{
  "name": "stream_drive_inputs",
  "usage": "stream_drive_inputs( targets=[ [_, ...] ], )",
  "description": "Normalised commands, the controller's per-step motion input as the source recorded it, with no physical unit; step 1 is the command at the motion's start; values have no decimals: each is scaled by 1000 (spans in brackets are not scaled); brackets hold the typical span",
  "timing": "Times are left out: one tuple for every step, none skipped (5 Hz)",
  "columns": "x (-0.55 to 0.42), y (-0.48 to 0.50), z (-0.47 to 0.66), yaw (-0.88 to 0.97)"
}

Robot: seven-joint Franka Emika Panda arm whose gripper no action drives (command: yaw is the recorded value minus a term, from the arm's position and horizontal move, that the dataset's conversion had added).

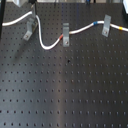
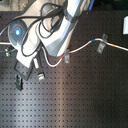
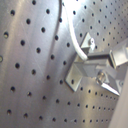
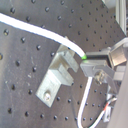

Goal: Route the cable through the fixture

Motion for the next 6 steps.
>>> stream_drive_inputs(
  targets=[
    [-270,375,107,0],
    [-368,325,178,0],
    [-232,138,257,0],
    [-145,254,197,0],
    [-127,360,182,0],
    [-167,359,187,0]
  ],
)
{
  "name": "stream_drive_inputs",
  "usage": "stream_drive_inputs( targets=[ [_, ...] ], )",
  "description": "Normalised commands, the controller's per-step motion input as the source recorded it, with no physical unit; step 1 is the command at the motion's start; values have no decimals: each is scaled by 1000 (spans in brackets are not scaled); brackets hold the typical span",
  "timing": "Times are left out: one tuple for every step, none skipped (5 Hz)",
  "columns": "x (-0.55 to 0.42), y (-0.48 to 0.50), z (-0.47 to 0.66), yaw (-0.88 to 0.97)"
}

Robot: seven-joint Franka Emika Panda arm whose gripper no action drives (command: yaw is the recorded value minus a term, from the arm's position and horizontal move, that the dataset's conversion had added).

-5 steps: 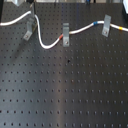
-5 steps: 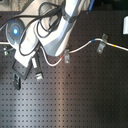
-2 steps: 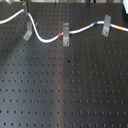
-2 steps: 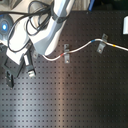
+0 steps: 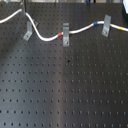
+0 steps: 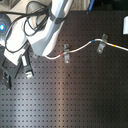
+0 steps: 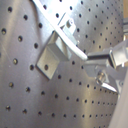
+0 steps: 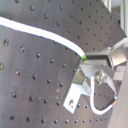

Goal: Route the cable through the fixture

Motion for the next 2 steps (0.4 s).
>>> stream_drive_inputs(
  targets=[
    [-181,294,381,0],
    [-134,196,485,0]
  ],
)
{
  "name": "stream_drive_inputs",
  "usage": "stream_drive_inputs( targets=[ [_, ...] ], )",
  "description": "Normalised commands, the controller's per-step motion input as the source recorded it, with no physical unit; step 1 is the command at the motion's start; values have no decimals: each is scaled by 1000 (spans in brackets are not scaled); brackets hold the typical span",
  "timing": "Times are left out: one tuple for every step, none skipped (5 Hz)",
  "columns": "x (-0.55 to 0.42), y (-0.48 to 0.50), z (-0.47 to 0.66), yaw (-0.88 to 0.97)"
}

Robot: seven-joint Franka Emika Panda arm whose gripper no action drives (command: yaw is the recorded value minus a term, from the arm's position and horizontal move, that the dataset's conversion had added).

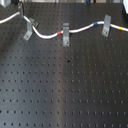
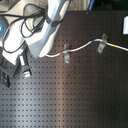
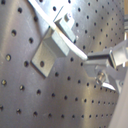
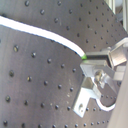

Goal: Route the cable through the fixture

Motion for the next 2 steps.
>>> stream_drive_inputs(
  targets=[
    [-124,139,473,0],
    [-161,112,395,0]
  ],
)
